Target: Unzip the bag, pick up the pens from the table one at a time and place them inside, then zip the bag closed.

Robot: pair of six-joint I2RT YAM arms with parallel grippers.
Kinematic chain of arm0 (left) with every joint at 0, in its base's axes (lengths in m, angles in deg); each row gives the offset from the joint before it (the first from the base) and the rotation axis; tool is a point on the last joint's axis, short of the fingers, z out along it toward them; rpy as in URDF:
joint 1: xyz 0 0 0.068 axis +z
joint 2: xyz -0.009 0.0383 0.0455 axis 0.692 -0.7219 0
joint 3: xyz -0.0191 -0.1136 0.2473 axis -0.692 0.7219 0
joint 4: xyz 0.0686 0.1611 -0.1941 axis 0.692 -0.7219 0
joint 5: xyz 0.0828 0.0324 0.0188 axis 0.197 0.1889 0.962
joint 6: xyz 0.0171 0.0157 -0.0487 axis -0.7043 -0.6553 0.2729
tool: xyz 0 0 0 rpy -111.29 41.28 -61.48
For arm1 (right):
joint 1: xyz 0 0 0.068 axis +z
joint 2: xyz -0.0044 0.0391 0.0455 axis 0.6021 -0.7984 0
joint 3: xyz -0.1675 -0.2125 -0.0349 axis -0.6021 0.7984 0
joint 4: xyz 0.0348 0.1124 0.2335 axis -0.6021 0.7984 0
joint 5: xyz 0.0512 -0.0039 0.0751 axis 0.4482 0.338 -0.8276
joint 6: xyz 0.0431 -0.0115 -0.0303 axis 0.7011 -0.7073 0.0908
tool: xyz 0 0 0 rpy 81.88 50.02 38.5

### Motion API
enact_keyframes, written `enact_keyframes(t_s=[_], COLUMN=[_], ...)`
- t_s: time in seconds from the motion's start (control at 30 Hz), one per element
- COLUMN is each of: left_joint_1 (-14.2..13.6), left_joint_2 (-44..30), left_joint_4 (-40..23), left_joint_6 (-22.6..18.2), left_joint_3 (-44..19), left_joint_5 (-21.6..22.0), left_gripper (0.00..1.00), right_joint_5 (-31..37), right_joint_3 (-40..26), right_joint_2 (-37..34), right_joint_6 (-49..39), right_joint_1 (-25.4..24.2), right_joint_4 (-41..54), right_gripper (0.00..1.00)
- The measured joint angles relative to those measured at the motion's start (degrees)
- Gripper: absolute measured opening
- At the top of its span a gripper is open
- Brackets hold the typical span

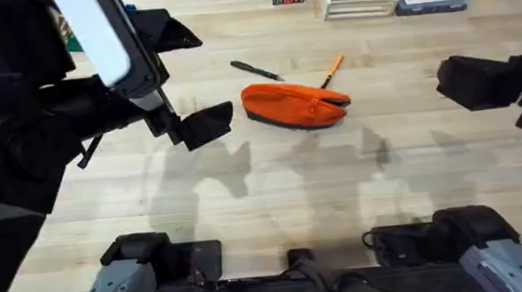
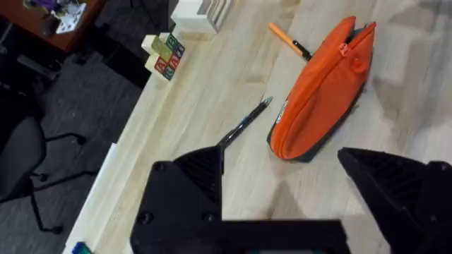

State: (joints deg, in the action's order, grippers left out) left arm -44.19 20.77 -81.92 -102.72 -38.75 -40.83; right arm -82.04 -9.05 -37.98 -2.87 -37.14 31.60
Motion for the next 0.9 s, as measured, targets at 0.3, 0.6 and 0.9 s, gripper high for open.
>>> enact_keyframes(t_s=[0.3, 0.6, 0.9], left_joint_1=[0.0, 0.0, 0.0], left_joint_2=[-0.4, -6.6, -15.8], left_joint_4=[1.5, 3.3, 3.2], left_joint_6=[-1.8, -2.9, -3.0], left_joint_3=[0.0, 0.0, -3.1], left_joint_5=[-0.9, -4.3, -5.2], left_gripper=[0.993, 0.992, 0.991], right_joint_5=[0.0, 0.0, 0.0], right_joint_3=[0.0, 0.0, 0.0], right_joint_2=[0.0, 0.0, 0.0], right_joint_6=[0.0, 0.0, 0.0], right_joint_1=[0.0, 0.0, 0.0], right_joint_4=[0.0, 0.0, 0.0], right_gripper=[0.997, 0.997, 0.997])
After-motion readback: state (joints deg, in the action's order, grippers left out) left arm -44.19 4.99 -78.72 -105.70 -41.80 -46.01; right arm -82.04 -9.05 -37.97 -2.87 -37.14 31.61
